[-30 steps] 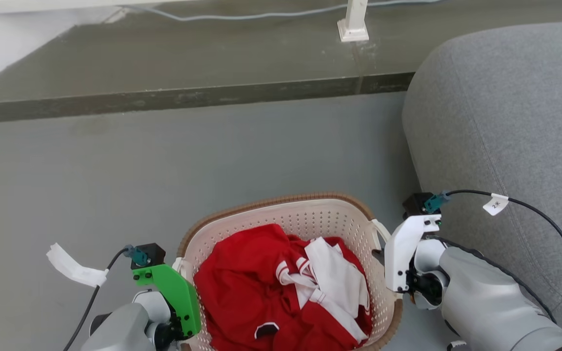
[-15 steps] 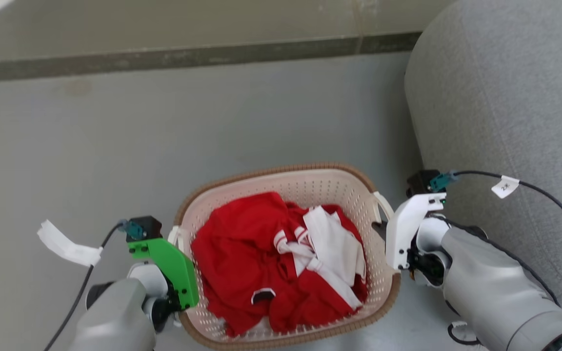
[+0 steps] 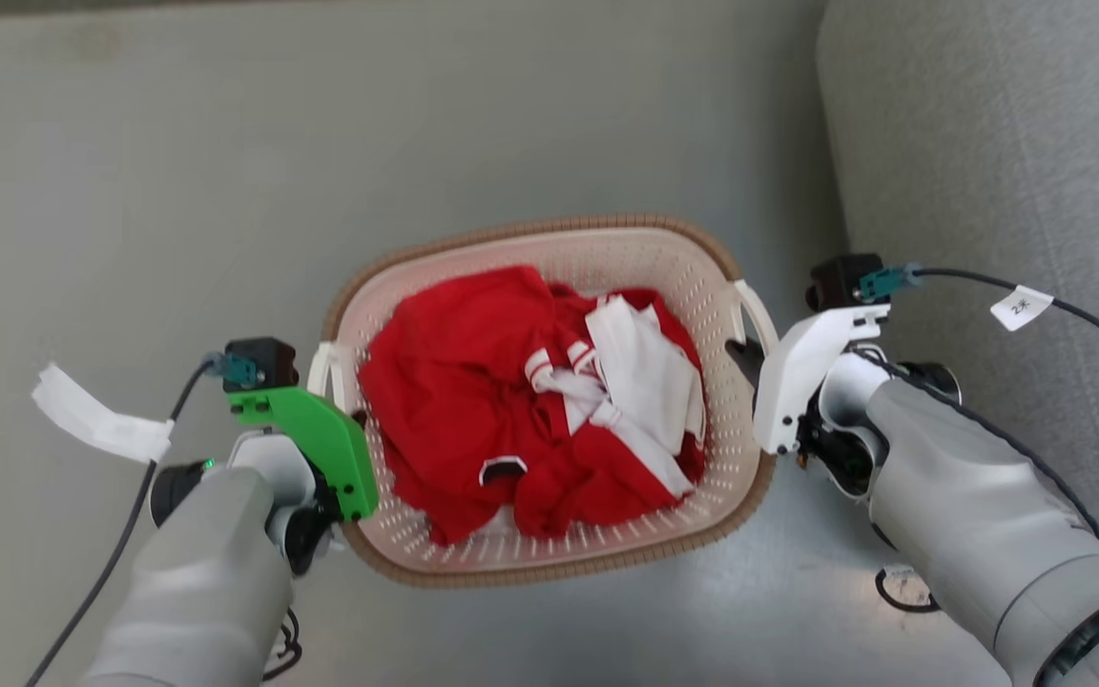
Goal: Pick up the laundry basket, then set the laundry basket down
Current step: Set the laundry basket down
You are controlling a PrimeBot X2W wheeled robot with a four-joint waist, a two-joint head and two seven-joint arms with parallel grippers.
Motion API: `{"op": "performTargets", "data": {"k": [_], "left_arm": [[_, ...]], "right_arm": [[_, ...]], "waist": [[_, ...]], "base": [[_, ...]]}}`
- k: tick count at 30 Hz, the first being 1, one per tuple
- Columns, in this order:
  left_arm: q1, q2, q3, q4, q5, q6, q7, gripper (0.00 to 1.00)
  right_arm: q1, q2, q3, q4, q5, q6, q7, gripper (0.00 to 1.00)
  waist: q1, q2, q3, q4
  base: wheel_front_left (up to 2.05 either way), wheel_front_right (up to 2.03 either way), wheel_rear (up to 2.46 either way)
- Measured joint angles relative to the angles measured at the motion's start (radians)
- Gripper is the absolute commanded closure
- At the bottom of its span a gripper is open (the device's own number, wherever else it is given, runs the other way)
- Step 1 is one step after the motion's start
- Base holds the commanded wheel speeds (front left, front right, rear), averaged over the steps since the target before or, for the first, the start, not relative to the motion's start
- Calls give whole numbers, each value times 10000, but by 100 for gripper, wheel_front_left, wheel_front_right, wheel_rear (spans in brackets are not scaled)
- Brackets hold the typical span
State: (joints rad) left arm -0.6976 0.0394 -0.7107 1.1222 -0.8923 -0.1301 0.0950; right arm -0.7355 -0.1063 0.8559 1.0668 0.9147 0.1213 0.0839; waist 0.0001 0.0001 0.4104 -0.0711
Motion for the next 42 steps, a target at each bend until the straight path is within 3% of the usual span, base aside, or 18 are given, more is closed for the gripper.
{"op": "performTargets", "data": {"k": [27, 42], "left_arm": [[-2193, 115, 107, 132, 535, -2, -1630, 100], [-2784, 115, 184, 447, 627, 0, -2406, 100]], "right_arm": [[-1844, -105, -65, -69, -96, 2, -1806, 100], [-2283, 23, -6, 102, -173, 4, -2700, 100]], "waist": [[2, 0, 3751, 10], [1, 0, 4946, -17]], "base": [[0, 0, 0], [0, 0, 0]]}}
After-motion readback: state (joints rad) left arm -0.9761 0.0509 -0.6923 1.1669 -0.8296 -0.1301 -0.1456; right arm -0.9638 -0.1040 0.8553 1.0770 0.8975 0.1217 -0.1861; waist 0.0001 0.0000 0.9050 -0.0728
